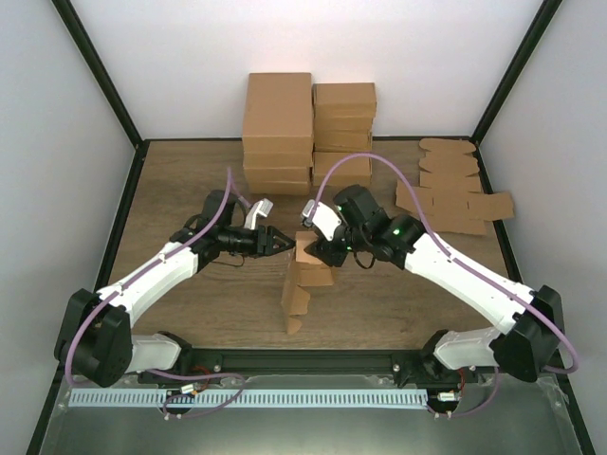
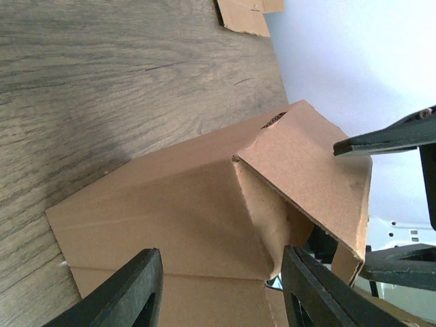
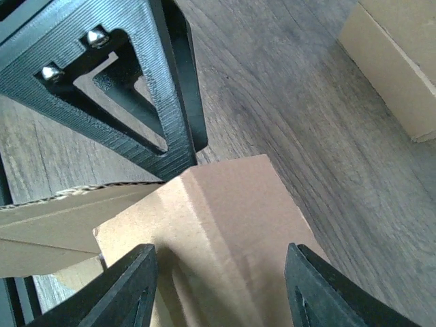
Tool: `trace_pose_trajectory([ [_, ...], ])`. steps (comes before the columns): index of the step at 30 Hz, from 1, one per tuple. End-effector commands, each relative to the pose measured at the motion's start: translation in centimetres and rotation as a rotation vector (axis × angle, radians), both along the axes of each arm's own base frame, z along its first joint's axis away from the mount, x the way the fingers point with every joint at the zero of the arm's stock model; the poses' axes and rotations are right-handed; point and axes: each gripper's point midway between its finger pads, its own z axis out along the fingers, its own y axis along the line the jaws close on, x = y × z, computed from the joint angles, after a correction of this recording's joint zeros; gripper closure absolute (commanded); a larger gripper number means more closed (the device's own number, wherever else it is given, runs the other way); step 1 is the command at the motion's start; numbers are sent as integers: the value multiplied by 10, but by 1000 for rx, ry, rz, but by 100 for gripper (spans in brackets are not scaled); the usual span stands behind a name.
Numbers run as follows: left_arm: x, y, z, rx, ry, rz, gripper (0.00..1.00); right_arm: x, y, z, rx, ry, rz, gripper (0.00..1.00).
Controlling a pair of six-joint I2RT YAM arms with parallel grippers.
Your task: Fold the paper box
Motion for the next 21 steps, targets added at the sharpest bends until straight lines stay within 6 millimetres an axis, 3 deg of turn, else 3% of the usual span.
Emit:
trace_pose_trajectory([
  [1,2,-3,8,-9,-29,-12,49,5,-2,24,9,-127,-57,46],
  [8,2,-4,9,-10,-29,-14,49,4,-7,27,8,-185,-77,49],
  [15,2,-4,7,-10,-29,-16,49,3,-7,5,-62,-180,-88,49],
  [21,2,-5,8,-14,-29,-19,49,10,-9,0,-96,-191,-119,49],
])
